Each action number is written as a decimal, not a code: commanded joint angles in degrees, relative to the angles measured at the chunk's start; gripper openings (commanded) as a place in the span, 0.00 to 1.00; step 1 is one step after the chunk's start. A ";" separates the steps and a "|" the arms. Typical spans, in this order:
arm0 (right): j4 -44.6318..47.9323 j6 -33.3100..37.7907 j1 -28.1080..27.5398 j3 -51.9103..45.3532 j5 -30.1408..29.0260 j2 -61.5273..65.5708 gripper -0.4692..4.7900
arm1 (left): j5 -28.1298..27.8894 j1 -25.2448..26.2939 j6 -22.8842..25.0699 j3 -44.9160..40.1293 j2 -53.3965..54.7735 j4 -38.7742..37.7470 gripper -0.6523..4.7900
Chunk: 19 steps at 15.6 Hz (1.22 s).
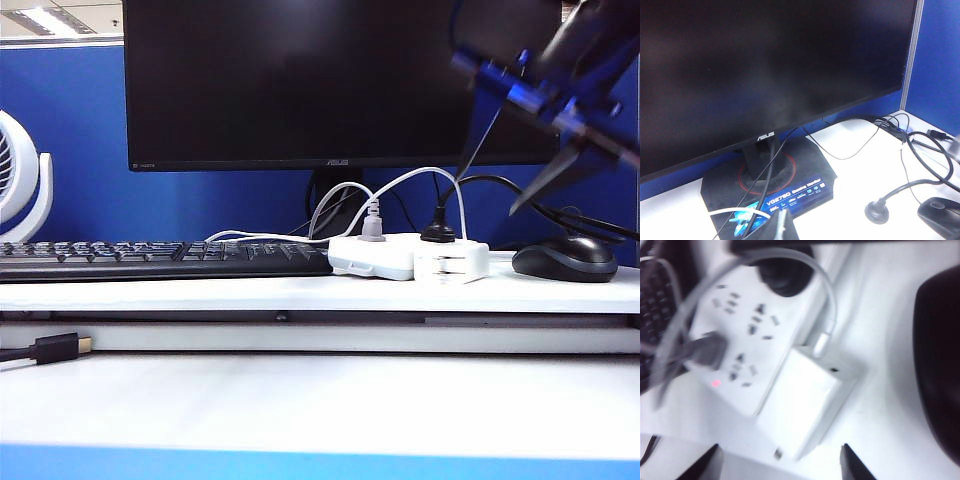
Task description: Unplug the white charger from the socket, then place it next to the socket.
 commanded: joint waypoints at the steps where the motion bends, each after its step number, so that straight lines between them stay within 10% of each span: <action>1: 1.40 -3.50 0.09 0.22 -0.09 -4.98 0.45 | 0.11 -0.02 0.22 0.11 -0.31 1.18 0.11; 3: 5.05 -7.10 0.11 0.22 -1.46 -10.69 0.09 | 0.11 -0.07 0.22 0.11 -2.80 1.03 0.11; 9: 15.47 -23.04 0.24 0.20 -0.26 -28.65 0.09 | -0.09 -0.09 0.24 0.11 -19.67 -3.91 0.11; 13: 0.13 -25.92 0.22 -1.62 10.29 -38.53 0.09 | 0.07 -0.13 0.20 0.07 -34.77 -29.86 0.11; 16: 14.05 -26.75 0.24 -19.71 10.19 -50.12 0.09 | 0.00 -0.13 0.04 -0.74 -42.69 -48.30 0.11; 19: 20.87 -26.12 0.24 -35.65 11.21 -60.96 0.09 | 0.04 -0.13 -2.56 -9.07 -50.12 -48.39 0.11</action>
